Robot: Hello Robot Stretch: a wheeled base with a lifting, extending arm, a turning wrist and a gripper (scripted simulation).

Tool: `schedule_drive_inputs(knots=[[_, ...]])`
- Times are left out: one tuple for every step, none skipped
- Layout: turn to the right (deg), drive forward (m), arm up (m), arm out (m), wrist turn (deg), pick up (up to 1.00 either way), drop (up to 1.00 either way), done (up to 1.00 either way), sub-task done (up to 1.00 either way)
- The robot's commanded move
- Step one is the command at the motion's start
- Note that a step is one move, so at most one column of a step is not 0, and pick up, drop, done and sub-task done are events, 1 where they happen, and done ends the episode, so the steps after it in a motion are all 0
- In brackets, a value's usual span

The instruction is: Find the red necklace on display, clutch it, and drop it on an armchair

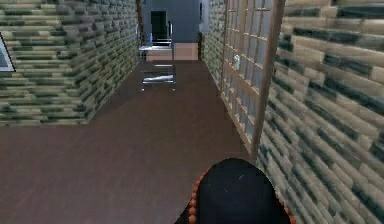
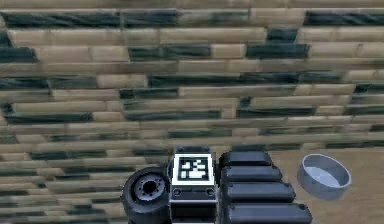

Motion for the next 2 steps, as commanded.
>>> schedule_drive_inputs(knots=[[-45.0, 0.0, 0.0, 0.0, 0.0, 0.0, 0.0, 0.0, 0.0], [-45.0, 0.0, 0.0, 0.0, 0.0, 0.0, 0.0, 0.0, 0.0]])
